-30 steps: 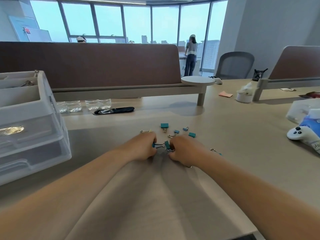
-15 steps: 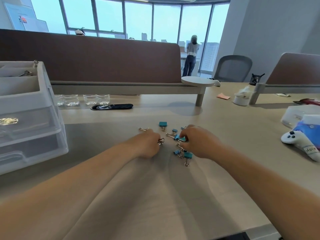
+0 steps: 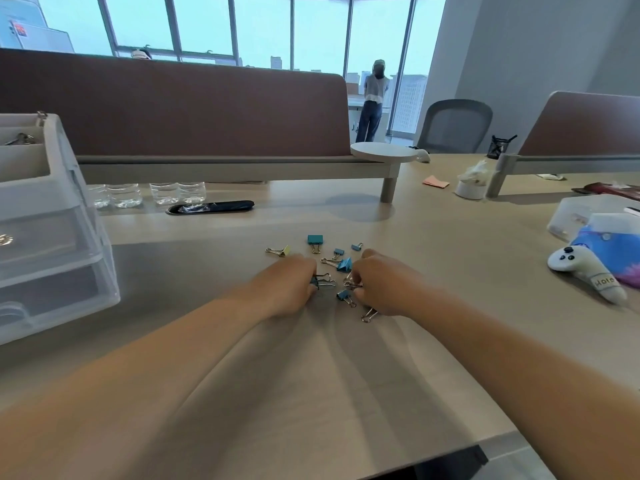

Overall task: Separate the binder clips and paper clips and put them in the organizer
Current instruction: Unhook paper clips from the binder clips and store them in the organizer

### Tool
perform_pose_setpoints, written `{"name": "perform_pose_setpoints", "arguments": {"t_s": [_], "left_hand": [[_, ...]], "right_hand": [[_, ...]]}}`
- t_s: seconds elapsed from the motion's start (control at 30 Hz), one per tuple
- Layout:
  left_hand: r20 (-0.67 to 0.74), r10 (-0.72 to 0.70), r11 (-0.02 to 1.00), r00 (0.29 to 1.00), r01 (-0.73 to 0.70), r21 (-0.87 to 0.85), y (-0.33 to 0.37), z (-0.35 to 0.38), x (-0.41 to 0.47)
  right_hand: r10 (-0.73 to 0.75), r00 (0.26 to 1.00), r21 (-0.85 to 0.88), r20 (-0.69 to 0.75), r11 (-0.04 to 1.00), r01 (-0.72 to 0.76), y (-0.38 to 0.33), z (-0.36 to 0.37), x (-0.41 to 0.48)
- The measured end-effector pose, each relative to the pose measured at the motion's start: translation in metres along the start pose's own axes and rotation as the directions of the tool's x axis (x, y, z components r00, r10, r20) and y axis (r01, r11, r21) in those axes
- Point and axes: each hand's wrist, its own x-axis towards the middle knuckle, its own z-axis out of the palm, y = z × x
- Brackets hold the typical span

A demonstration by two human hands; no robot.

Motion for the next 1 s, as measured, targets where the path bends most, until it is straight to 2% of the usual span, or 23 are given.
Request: {"name": "perform_pose_setpoints", "arguments": {"t_s": [0.2,0.3,0.47,0.73,1.0], "left_hand": [[-0.032,0.030,0.991,0.999,-0.034,-0.127,0.016,-0.003,-0.004],[-0.013,0.067,0.988,0.998,-0.068,-0.137,0.023,-0.002,-0.003],[0.011,0.138,0.987,0.990,-0.136,-0.083,0.035,0.000,-0.001],[0.116,0.153,0.988,0.981,-0.149,-0.041,0.049,-0.002,0.000],[0.208,0.081,0.997,0.975,-0.078,-0.022,0.058,-0.011,0.003]], "right_hand": [[0.021,0.986,0.075,-0.164,0.997,-0.008,0.013,-0.010,-0.005],[0.029,0.982,0.082,-0.184,0.997,-0.014,0.022,-0.011,-0.009],[0.017,0.993,0.051,-0.119,0.999,-0.011,0.023,-0.013,-0.018],[0.021,0.999,0.031,0.044,0.999,-0.023,0.020,-0.007,-0.036],[0.023,0.990,-0.040,0.140,0.999,-0.017,0.010,-0.010,-0.042]]}}
